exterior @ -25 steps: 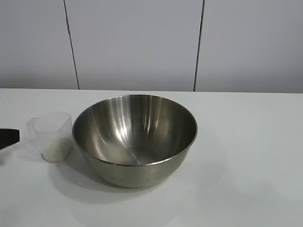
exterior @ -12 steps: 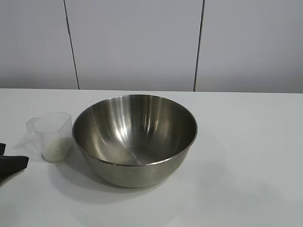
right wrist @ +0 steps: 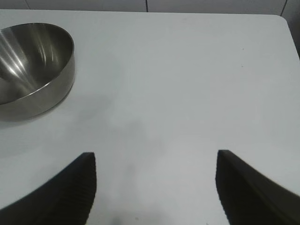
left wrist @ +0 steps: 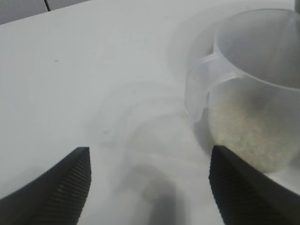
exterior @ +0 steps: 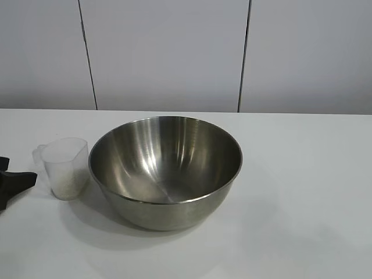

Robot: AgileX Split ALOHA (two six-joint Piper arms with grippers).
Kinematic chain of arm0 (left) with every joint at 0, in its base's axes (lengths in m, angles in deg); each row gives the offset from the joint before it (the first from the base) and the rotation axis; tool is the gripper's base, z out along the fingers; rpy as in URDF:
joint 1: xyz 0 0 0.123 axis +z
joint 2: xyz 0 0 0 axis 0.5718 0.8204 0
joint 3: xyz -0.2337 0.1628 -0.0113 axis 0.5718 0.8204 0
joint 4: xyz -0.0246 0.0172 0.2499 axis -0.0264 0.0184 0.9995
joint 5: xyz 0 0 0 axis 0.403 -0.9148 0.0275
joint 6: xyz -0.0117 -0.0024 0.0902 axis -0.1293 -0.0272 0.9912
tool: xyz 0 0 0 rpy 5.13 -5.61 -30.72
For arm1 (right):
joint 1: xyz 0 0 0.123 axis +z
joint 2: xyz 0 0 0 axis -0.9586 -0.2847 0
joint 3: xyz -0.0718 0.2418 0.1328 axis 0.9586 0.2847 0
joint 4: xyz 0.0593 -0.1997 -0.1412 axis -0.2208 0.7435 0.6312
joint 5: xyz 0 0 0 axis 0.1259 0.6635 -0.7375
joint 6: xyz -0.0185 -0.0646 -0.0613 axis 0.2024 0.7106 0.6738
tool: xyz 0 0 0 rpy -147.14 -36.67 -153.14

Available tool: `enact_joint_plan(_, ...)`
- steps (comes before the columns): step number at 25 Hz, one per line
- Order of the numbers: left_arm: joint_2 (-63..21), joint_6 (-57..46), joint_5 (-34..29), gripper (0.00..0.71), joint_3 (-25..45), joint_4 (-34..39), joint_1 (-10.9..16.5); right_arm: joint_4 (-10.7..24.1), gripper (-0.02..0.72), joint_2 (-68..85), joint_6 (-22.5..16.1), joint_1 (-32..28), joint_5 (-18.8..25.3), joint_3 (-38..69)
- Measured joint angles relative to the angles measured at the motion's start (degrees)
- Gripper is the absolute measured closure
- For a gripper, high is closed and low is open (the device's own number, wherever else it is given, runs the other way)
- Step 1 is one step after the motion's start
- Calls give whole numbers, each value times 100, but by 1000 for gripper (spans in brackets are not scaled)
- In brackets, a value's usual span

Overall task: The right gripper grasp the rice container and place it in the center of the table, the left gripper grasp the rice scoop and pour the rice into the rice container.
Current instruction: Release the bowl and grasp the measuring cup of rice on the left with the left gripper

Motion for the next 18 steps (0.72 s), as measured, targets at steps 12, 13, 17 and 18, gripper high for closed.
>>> enact_joint_plan(12,11,-566,5,200,-119,5,-99,0,209,0,0,0,0,0)
enact_joint_plan(13,11,-601,0,200,-119,-17,-99,0,209,0,0,0,0,0)
enact_joint_plan(17,11,-770,0,200,-119,-29,-99,0,209,0,0,0,0,0)
enact_joint_plan(18,11,-808,0,200,-119,-29,-99,0,209,0,0,0,0,0)
